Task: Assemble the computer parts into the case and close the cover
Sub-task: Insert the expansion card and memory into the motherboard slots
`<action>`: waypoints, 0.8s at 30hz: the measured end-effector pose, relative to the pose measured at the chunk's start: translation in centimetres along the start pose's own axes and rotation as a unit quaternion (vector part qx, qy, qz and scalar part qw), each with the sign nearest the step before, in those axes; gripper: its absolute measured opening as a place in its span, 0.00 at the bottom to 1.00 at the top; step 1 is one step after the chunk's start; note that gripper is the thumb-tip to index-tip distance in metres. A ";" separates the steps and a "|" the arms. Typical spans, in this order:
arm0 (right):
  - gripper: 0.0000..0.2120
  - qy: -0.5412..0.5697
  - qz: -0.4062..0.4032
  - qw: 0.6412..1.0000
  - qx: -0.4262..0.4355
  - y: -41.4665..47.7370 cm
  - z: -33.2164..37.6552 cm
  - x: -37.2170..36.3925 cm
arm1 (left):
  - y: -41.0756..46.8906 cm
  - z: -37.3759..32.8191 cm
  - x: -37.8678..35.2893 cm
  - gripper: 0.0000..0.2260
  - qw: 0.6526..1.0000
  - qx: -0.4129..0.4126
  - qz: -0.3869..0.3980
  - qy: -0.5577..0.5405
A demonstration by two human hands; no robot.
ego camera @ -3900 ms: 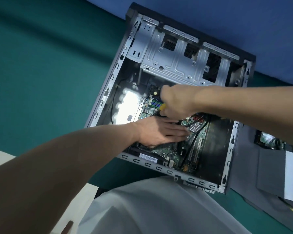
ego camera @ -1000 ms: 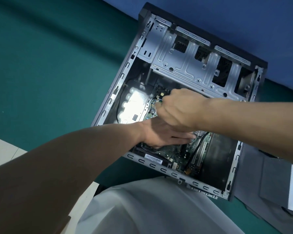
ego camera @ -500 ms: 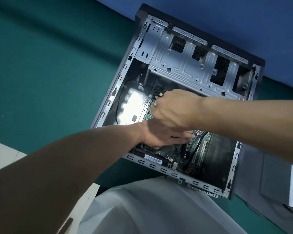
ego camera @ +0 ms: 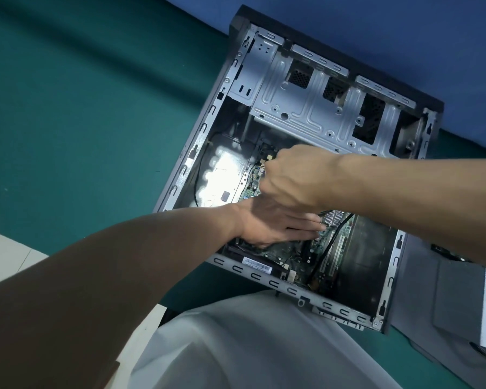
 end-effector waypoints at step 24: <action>0.09 0.312 -0.003 0.911 -0.271 0.4 -3.4 -0.9 | 0.1 -0.1 0.2 0.35 0.998 0.012 0.000 0.054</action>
Point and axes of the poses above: each hand's wrist, its own y-axis towards the middle knuckle, its own x-axis out of the back of the hand, z = x × y, the point moved 5 cm from there along y, towards the middle knuckle, and after that the axes turned 3 degrees about y, right-handed, at the moved point
